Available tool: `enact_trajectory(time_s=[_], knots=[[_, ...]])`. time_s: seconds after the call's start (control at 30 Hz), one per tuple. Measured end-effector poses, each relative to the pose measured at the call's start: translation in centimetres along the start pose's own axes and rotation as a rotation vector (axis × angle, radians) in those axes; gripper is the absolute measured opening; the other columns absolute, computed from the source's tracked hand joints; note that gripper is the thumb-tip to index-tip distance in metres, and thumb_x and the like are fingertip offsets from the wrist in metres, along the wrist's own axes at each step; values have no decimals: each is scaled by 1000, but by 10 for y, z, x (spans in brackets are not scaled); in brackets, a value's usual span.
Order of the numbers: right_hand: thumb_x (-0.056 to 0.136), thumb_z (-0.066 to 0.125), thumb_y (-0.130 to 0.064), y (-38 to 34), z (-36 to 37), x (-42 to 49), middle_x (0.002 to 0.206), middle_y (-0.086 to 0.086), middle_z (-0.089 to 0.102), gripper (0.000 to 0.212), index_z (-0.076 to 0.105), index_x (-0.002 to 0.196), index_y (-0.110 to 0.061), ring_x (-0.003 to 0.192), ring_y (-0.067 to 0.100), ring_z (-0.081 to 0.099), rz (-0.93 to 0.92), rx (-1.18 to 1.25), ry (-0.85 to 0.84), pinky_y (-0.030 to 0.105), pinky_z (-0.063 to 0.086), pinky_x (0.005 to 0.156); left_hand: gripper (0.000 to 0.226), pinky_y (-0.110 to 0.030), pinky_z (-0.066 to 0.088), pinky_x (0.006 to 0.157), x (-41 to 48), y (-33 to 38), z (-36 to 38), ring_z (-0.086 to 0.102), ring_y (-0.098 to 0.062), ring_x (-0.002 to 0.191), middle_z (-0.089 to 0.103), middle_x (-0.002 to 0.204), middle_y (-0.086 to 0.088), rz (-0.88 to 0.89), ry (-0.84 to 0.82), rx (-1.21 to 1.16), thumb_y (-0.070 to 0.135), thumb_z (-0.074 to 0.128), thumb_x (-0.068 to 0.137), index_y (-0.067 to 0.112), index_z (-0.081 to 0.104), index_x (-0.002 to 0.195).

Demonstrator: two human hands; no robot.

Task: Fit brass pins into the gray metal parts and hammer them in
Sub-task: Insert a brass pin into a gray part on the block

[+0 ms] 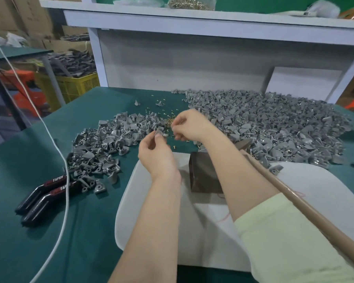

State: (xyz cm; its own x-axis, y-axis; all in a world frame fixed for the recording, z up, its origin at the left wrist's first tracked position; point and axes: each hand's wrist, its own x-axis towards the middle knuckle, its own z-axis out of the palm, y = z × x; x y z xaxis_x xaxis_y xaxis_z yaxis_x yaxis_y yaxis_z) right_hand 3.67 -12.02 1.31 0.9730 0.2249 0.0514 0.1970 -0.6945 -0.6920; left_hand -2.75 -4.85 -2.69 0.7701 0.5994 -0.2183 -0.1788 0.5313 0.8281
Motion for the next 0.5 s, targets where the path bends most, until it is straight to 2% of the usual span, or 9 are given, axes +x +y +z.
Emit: enact_trajectory(time_s=[0.07, 0.1, 0.2, 0.27, 0.37, 0.43, 0.5], knots=[[88, 58, -9, 6, 14, 8, 86, 8, 66, 13, 69, 94, -5, 83, 21, 64, 52, -393, -40, 30, 53, 77, 12, -13, 44, 58, -1, 0, 0, 55, -3, 65, 58, 78, 3, 6, 10, -15, 4, 50, 95, 13, 57, 99], [88, 57, -10, 8, 21, 11, 83, 8, 63, 11, 66, 88, -4, 83, 25, 61, 83, -497, -82, 29, 51, 73, 13, -12, 44, 58, -2, 0, 1, 55, -3, 65, 57, 78, 2, 4, 3, -16, 4, 49, 95, 14, 56, 98], [89, 55, -11, 10, 36, 22, 62, 5, 43, 29, 44, 62, -8, 62, 24, 47, 139, -626, -115, 27, 38, 56, 16, -13, 45, 59, -4, 1, 1, 55, -4, 66, 58, 79, 0, -12, -16, -15, 3, 49, 94, 17, 56, 91], [90, 56, -13, 8, 38, 28, 61, 4, 40, 34, 40, 60, -9, 53, 17, 39, 150, -648, -145, 27, 29, 45, 20, -14, 46, 59, -4, 2, 0, 55, -4, 66, 58, 79, -1, -11, -16, -8, 2, 49, 94, 19, 57, 89], [89, 52, -12, 7, 37, 27, 61, 3, 39, 31, 38, 61, -9, 51, 15, 36, 169, -630, -146, 26, 27, 44, 24, -12, 48, 55, -8, 4, 0, 54, -3, 60, 54, 72, -1, -17, -67, -34, -1, 45, 93, 16, 60, 101], [90, 51, -12, 9, 31, 22, 62, 2, 40, 29, 41, 63, -7, 54, 17, 39, 150, -595, -90, 27, 34, 51, 29, -13, 49, 59, -12, 6, 1, 55, -1, 57, 55, 70, 1, 0, -132, -40, -2, 43, 94, 18, 61, 105], [89, 54, -10, 10, 16, 13, 67, 4, 50, 20, 53, 70, -5, 66, 23, 53, 143, -433, -17, 31, 45, 63, 32, -13, 50, 62, -18, 8, 4, 59, 2, 57, 59, 77, 1, 50, -218, 7, -3, 42, 94, 22, 62, 102]])
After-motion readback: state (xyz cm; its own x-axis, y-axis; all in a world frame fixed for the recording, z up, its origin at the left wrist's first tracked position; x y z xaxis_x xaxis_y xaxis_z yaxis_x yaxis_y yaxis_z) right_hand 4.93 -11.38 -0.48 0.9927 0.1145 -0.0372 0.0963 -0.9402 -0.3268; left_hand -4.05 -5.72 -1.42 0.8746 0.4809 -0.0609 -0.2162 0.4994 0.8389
